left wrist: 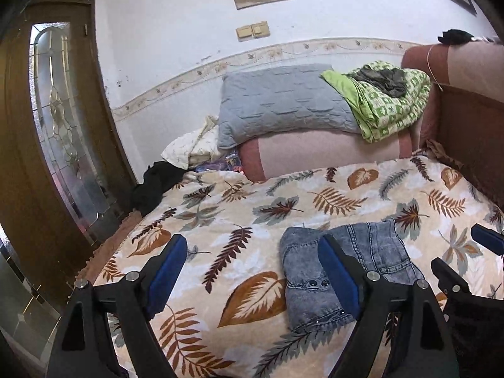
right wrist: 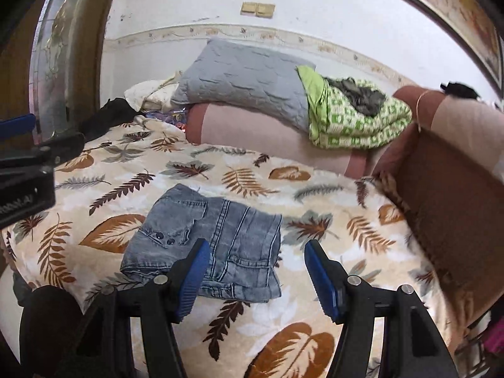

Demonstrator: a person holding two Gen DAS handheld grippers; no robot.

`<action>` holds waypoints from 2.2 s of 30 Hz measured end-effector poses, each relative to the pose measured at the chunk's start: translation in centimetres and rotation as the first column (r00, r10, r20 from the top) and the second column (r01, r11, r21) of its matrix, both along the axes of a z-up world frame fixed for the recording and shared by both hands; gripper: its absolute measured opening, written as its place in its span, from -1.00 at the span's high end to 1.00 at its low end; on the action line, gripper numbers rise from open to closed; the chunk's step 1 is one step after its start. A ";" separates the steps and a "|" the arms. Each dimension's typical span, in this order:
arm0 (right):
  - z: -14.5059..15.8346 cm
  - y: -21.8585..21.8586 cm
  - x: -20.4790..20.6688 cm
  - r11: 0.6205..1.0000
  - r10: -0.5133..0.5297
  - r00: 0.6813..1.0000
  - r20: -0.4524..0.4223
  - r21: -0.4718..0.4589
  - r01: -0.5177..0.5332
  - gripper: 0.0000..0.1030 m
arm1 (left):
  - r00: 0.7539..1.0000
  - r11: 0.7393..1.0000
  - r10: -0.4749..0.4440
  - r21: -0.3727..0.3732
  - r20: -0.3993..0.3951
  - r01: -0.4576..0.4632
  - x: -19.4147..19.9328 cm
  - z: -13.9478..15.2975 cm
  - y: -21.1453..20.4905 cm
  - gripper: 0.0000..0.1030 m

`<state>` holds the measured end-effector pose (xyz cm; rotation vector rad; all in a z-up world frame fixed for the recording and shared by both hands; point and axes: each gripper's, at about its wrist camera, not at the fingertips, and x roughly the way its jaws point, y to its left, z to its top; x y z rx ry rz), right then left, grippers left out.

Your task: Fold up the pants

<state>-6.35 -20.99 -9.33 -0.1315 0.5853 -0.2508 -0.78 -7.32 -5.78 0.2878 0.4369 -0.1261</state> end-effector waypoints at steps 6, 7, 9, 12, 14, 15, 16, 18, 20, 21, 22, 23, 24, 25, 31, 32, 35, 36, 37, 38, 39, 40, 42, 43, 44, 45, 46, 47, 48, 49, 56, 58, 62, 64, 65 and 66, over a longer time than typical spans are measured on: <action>1.1 0.5 -0.3 1.000 -0.016 1.000 0.017 -0.016 0.017 -0.29 | 1.000 1.000 -0.003 -0.019 -0.002 0.003 -0.3 0.3 0.3 -0.67; 1.1 0.5 -0.3 1.000 -0.019 1.000 0.018 -0.015 0.019 -0.29 | 1.000 1.000 -0.005 -0.020 0.000 0.005 -0.4 0.3 0.3 -0.67; 1.3 0.3 -0.4 1.000 -0.027 0.999 0.016 -0.004 0.027 -0.29 | 1.000 1.000 -0.010 -0.018 0.005 0.010 -0.7 0.5 0.3 -0.68; 1.5 0.1 -0.5 0.999 -0.039 0.999 0.015 0.009 0.039 -0.29 | 1.000 1.000 -0.016 -0.026 0.005 0.016 -1.0 0.6 0.3 -0.71; 1.7 0.1 -0.7 0.999 -0.044 0.999 0.019 0.014 0.044 -0.29 | 1.000 0.999 -0.018 -0.030 0.004 0.018 -1.2 0.7 0.3 -0.76; 1.8 0.0 -0.8 0.999 -0.047 0.999 0.020 0.015 0.047 -0.29 | 1.000 0.999 -0.018 -0.032 0.005 0.018 -1.2 0.7 0.4 -0.81; 1.9 0.0 -0.8 0.999 -0.050 0.999 0.020 0.013 0.049 -0.29 | 1.000 0.999 -0.017 -0.033 0.006 0.017 -1.3 0.8 0.4 -0.82; 2.0 0.0 -1.0 0.998 -0.055 0.998 0.022 0.014 0.055 -0.29 | 1.000 0.999 -0.019 -0.035 0.008 0.019 -1.5 0.8 0.4 -0.83; 2.2 -0.1 -1.1 0.998 -0.060 0.998 0.022 0.018 0.060 -0.29 | 1.000 0.999 -0.023 -0.039 0.009 0.024 -1.7 1.0 0.4 -0.83; 2.3 -0.1 -1.1 0.998 -0.063 0.998 0.023 0.021 0.062 -0.29 | 1.000 0.999 -0.024 -0.040 0.010 0.024 -1.7 1.0 0.5 -0.83; 2.4 -0.1 -1.2 0.998 -0.064 0.998 0.024 0.024 0.064 -0.29 | 1.000 0.999 -0.023 -0.041 0.011 0.024 -1.8 1.1 0.5 -0.83; 2.5 -0.2 -1.2 0.998 -0.066 0.998 0.024 0.026 0.065 -0.29 | 1.000 0.999 -0.023 -0.043 0.012 0.024 -1.8 1.2 0.5 -0.83; 2.6 -0.2 -1.3 0.997 -0.068 0.997 0.025 0.027 0.067 -0.29 | 1.000 0.999 -0.024 -0.047 0.014 0.025 -1.9 1.2 0.5 -0.83; 2.7 -0.3 -1.3 0.997 -0.071 0.997 0.027 0.028 0.070 -0.29 | 1.000 0.998 -0.025 -0.049 0.016 0.026 -2.0 1.4 0.5 -0.83; 3.2 -0.6 -1.7 0.996 -0.076 0.996 0.035 0.042 0.075 -0.29 | 0.999 0.997 -0.032 -0.072 0.021 0.033 -2.3 1.9 0.7 -0.83; 3.3 -0.6 -1.8 0.996 -0.078 0.996 0.037 0.042 0.077 -0.29 | 0.999 0.996 -0.034 -0.078 0.021 0.036 -2.4 2.0 0.7 -0.83; 3.6 -0.8 -2.0 0.996 -0.085 0.995 0.043 0.044 0.083 -0.29 | 0.999 0.995 -0.037 -0.091 0.024 0.039 -2.5 2.3 0.7 -0.83; 3.7 -0.8 -1.9 0.995 -0.085 0.995 0.045 0.048 0.083 -0.29 | 0.999 0.995 -0.039 -0.095 0.024 0.041 -2.6 2.3 0.7 -0.83; 3.8 -0.9 -2.0 0.995 -0.087 0.995 0.047 0.052 0.085 -0.29 | 0.999 0.995 -0.040 -0.095 0.023 0.042 -2.6 2.3 0.6 -0.83; 3.8 -1.0 -2.1 0.995 -0.091 0.995 0.047 0.055 0.089 -0.30 | 0.999 0.995 -0.040 -0.095 0.023 0.042 -2.6 2.4 0.5 -0.83; 3.9 -1.2 -2.1 0.994 -0.095 0.994 0.048 0.060 0.092 -0.30 | 0.999 0.995 -0.040 -0.094 0.023 0.042 -2.6 2.4 0.5 -0.83; 3.9 -1.2 -2.1 0.994 -0.096 0.994 0.050 0.064 0.093 -0.30 | 0.999 0.995 -0.041 -0.093 0.023 0.043 -2.6 2.4 0.4 -0.83; 4.0 -1.4 -2.2 0.993 -0.101 0.994 0.050 0.070 0.097 -0.30 | 0.999 0.994 -0.043 -0.095 0.020 0.045 -2.7 2.4 0.4 -0.83; 4.0 -1.5 -2.2 0.992 -0.105 0.993 0.050 0.070 0.101 -0.30 | 0.999 0.994 -0.045 -0.097 0.018 0.046 -2.7 2.4 0.4 -0.83; 4.0 -1.6 -2.2 0.992 -0.106 0.993 0.051 0.072 0.102 -0.30 | 0.999 0.994 -0.047 -0.099 0.016 0.048 -2.7 2.4 0.3 -0.83; 4.0 -1.7 -2.3 0.992 -0.106 0.993 0.052 0.076 0.102 -0.30 | 0.999 0.994 -0.048 -0.100 0.015 0.049 -2.7 2.4 0.3 -0.83; 4.0 -1.8 -2.3 0.992 -0.108 0.993 0.054 0.079 0.103 -0.30 | 0.999 0.994 -0.048 -0.100 0.015 0.049 -2.7 2.4 0.2 -0.83; 4.1 -1.9 -2.3 0.991 -0.108 0.993 0.054 0.082 0.104 -0.30 | 0.999 0.994 -0.049 -0.100 0.016 0.050 -2.7 2.4 0.2 -0.83; 4.1 -2.0 -2.3 0.991 -0.108 0.993 0.054 0.084 0.103 -0.30 | 0.999 0.994 -0.048 -0.100 0.016 0.050 -2.7 2.4 0.2 -0.83; 4.1 -2.0 -2.3 0.991 -0.107 0.993 0.056 0.087 0.102 -0.30 | 0.999 0.993 -0.050 -0.102 0.017 0.051 -2.7 2.4 0.1 -0.83; 4.2 -2.5 -2.3 0.988 -0.116 0.991 0.060 0.107 0.109 -0.30 | 0.996 0.987 -0.066 -0.141 0.057 0.073 -3.2 3.2 0.3 -0.83; 4.3 -2.8 -2.4 0.986 -0.125 0.990 0.068 0.118 0.116 -0.30 | 0.995 0.986 -0.067 -0.150 0.075 0.078 -3.4 3.5 0.4 -0.84; 4.7 -3.5 -3.0 0.981 -0.147 0.985 0.088 0.137 0.134 -0.30 | 0.993 0.984 -0.079 -0.155 0.084 0.091 -3.6 3.9 -0.1 -0.84; 4.9 -4.1 -3.4 0.978 -0.158 0.982 0.103 0.154 0.142 -0.30 | 0.992 0.983 -0.088 -0.153 0.090 0.101 -3.8 4.1 -0.5 -0.84; 5.0 -4.3 -3.6 0.977 -0.162 0.981 0.109 0.160 0.144 -0.30 | 0.992 0.983 -0.088 -0.150 0.095 0.102 -3.9 4.2 -0.6 -0.84; 5.1 -4.6 -3.8 0.975 -0.164 0.980 0.114 0.168 0.143 -0.31 | 0.991 0.983 -0.090 -0.148 0.099 0.104 -4.0 4.2 -0.8 -0.85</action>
